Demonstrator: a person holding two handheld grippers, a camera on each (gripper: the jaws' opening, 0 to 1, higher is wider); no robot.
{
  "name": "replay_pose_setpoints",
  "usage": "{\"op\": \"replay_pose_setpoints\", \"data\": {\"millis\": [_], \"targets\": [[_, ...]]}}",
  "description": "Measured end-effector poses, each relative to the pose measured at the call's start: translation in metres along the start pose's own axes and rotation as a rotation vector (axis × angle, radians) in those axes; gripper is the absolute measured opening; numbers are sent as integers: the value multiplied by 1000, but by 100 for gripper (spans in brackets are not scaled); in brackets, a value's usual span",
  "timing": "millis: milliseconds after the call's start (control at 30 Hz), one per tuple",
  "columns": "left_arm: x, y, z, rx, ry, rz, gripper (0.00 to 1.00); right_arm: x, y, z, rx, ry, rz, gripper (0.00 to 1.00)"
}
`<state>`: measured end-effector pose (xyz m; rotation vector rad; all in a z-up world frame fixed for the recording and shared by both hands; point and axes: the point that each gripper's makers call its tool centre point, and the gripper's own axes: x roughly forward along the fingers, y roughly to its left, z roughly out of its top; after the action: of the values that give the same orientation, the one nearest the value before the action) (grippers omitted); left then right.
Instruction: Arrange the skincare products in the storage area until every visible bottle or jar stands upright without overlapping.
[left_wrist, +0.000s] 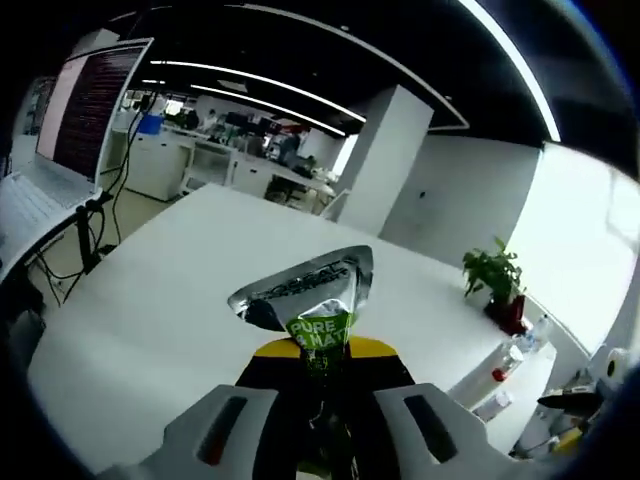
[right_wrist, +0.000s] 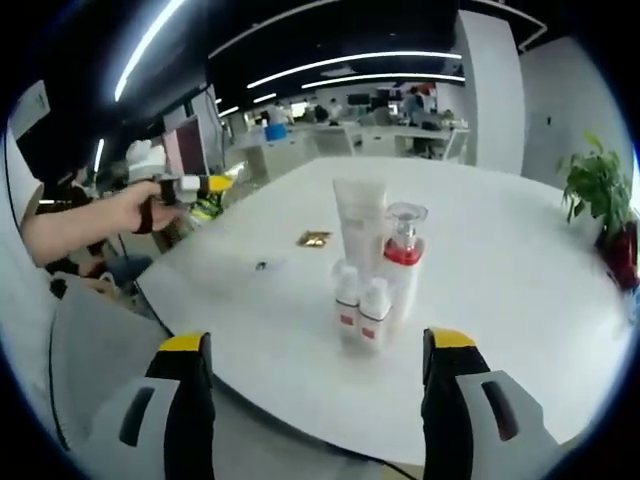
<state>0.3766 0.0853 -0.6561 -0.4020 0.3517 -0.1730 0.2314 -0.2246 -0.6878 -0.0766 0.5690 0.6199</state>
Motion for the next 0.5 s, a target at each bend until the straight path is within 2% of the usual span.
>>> {"op": "replay_pose_setpoints", "data": {"millis": [267, 500], "targets": [[-15, -8, 8, -19, -21, -19, 8, -1, -1, 4, -12, -22, -9, 82], [-30, -35, 5, -32, -43, -74, 8, -1, 0, 5, -30, -27, -10, 80]]}}
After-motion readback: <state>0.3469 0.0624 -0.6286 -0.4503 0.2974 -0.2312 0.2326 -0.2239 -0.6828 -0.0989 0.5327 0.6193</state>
